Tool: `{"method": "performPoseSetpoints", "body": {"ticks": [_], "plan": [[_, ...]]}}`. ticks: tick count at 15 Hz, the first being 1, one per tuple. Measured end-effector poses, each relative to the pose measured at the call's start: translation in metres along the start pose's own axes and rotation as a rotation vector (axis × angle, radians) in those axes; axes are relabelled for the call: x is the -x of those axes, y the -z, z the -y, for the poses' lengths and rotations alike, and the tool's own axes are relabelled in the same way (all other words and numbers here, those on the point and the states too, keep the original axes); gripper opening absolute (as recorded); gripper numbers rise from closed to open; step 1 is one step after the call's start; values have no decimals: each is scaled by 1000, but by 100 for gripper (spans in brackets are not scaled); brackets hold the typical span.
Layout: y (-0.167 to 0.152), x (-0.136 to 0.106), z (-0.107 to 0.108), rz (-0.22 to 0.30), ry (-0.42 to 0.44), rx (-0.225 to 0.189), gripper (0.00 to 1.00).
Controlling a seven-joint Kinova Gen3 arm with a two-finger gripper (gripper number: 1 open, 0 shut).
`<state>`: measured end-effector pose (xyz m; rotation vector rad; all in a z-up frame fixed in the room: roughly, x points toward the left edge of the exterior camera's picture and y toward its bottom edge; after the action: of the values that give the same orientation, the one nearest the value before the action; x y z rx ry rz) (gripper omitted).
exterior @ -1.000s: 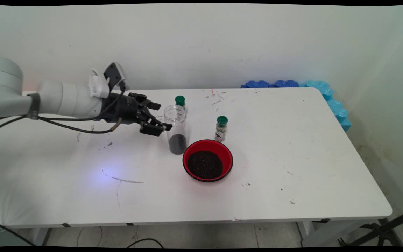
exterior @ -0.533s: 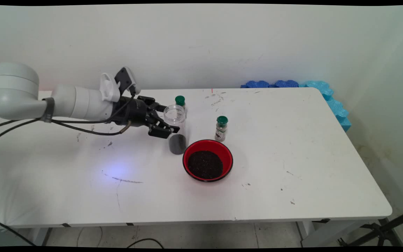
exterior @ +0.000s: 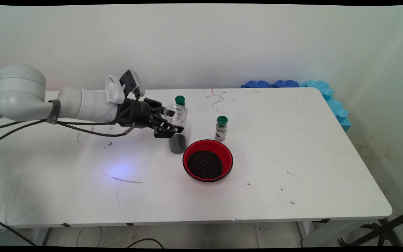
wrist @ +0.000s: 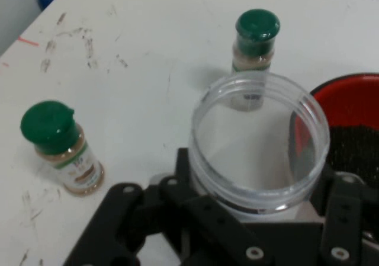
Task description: Pour the black seasoning powder in the red bowl
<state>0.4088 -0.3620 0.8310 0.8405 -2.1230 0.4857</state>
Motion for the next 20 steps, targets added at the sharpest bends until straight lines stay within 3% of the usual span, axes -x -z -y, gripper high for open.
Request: {"method": "performPoseSetpoints", "body": {"ticks": [9,14,20], "plan": [[20,-2,-3,28,-27,9,0],[71,-14,-9,78,12,-5,0],[126,-34,-26,113,25,52,0]]}}
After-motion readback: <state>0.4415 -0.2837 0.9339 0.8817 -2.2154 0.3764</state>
